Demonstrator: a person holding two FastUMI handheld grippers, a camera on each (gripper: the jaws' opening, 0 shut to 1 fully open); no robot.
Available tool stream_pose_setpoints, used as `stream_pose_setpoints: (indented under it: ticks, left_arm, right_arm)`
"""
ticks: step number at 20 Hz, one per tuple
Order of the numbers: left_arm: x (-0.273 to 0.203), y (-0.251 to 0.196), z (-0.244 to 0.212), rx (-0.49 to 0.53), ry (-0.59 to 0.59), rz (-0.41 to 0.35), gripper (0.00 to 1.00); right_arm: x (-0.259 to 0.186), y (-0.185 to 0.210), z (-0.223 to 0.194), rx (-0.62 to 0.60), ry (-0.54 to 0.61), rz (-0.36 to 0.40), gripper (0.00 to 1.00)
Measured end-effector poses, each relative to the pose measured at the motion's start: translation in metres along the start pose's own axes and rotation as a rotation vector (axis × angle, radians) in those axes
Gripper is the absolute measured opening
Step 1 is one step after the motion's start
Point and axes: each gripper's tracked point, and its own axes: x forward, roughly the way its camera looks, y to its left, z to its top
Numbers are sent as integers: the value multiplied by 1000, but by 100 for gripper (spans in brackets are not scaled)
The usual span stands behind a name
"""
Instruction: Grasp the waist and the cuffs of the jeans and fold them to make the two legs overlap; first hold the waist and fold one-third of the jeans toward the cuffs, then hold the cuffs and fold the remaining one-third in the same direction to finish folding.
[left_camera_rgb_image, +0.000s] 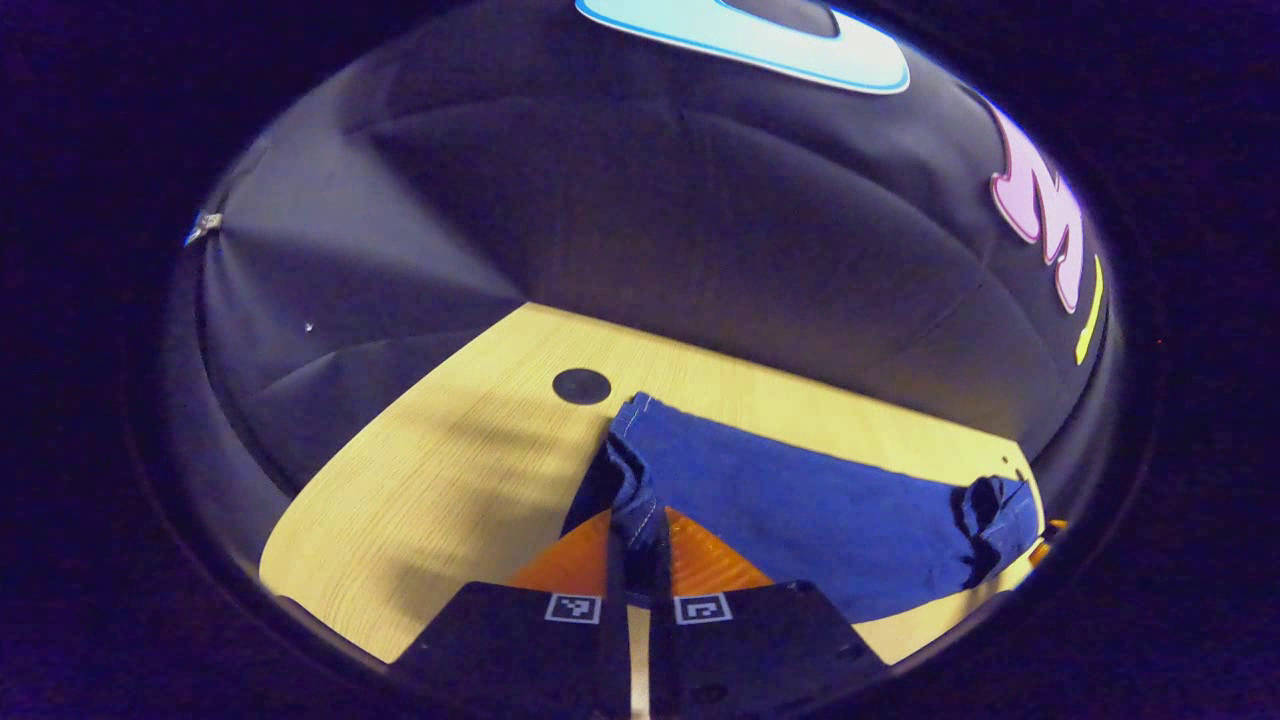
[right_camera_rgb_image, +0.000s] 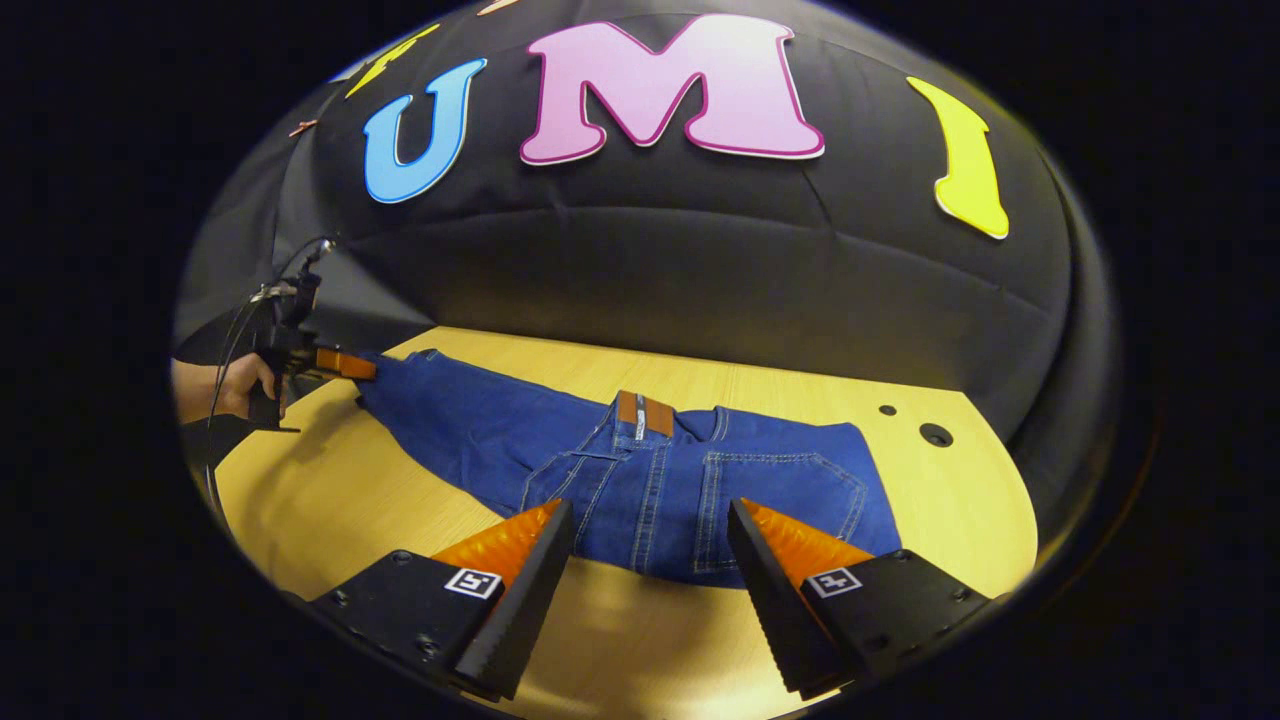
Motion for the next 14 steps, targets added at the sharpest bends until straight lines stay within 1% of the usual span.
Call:
stream_pose_setpoints:
  ticks: [1, 2, 3, 4, 5, 6, 7, 9, 10, 11, 12, 13, 14]
  left_arm:
    - [1, 1, -14, 18, 47, 29, 19]
    - [-2, 3, -12, 25, 37, 47, 27]
    - [2, 1, -9, 31, 26, 55, 33]
    - [5, 3, -9, 51, 36, 64, 31]
    - [3, 7, -19, 91, 68, 78, 38]
    - [4, 10, -21, 119, 83, 95, 39]
    - [7, 14, -20, 127, 81, 102, 42]
    - [12, 11, -17, 109, 65, 102, 43]
    - [18, 4, -23, 87, 77, 64, 43]
    - [11, -4, -22, 70, 70, 32, 53]
    - [12, -5, -22, 70, 73, 31, 80]
    - [8, 5, -19, 88, 61, 80, 92]
    - [11, 26, -17, 104, 47, 168, 93]
  right_arm:
    - [0, -2, 2, -11, -8, 0, 94]
    - [0, -3, 1, -20, -9, 3, 94]
    - [0, -4, -1, -24, -3, 8, 94]
    - [1, -4, -5, -27, 7, 10, 94]
    - [3, -3, -10, -27, 22, 12, 94]
    - [3, -2, -16, -24, 41, 15, 94]
    - [4, -1, -21, -16, 55, 20, 94]
    - [4, 4, -27, -9, 71, 37, 94]
    - [4, 4, -31, -15, 81, 41, 94]
    - [4, 4, -33, -17, 86, 46, 94]
    - [3, 3, -35, -15, 90, 53, 94]
    - [4, 2, -37, -12, 94, 56, 94]
    - [4, 2, -41, -7, 102, 61, 94]
